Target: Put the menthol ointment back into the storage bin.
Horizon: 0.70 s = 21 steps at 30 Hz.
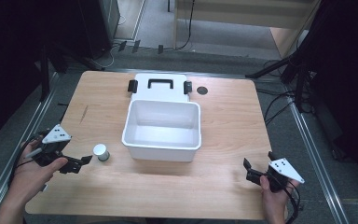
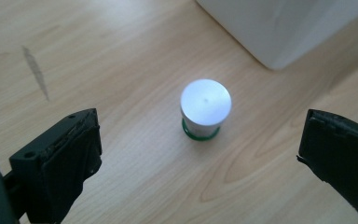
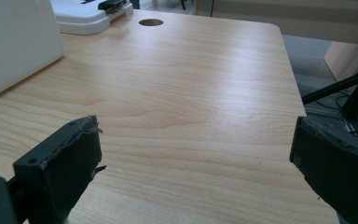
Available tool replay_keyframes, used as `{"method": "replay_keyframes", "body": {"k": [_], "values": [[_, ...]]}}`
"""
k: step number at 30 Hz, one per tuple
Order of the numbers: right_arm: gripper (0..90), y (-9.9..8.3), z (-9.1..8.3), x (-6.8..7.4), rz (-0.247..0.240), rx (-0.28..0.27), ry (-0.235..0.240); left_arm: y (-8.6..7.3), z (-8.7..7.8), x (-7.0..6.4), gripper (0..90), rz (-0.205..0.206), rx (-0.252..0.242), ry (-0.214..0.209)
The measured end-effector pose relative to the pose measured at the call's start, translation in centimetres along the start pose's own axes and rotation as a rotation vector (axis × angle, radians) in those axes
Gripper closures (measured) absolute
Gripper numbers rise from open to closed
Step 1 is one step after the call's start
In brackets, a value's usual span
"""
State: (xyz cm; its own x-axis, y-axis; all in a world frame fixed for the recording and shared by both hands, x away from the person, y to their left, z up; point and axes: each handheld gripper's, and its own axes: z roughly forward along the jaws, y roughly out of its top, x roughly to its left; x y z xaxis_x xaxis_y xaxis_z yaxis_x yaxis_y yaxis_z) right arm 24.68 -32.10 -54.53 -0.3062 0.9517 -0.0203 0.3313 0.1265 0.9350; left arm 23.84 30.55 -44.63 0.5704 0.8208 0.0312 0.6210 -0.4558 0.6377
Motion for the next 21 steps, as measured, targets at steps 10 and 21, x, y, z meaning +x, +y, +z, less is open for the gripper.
{"method": "replay_keyframes", "body": {"k": [10, 21], "values": [[2.3, 0.0, 0.1, 0.1, -0.009, 0.01, 0.001, 2.0, 3.2, -0.2, 3.3, 0.058, 0.232, -0.016], [2.4, 0.1, 0.2, 0.4, -0.038, 0.027, 0.001, 3.4, 6.3, -0.3, 17.6, 0.093, 0.396, -0.047]]}}
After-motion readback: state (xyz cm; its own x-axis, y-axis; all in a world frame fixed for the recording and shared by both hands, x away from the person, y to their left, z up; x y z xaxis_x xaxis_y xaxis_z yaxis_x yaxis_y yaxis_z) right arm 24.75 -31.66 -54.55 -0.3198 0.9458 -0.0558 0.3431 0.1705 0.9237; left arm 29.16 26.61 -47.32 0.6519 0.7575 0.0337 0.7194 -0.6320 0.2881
